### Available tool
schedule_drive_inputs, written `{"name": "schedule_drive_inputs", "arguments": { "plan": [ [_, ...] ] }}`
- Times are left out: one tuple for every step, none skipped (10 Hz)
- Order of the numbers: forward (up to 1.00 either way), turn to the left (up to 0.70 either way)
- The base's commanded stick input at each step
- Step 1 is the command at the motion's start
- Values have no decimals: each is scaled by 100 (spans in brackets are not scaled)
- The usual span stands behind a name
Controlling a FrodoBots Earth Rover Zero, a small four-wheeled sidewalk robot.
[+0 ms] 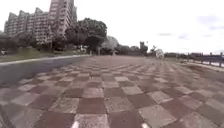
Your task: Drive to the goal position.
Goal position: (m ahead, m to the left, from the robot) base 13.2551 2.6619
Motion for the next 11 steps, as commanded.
{"name": "schedule_drive_inputs", "arguments": {
  "plan": [
    [100,0],
    [100,0],
    [100,0],
    [100,0],
    [100,0],
    [100,0],
    [100,0],
    [100,0],
    [100,0],
    [100,0],
    [100,0]
  ]
}}
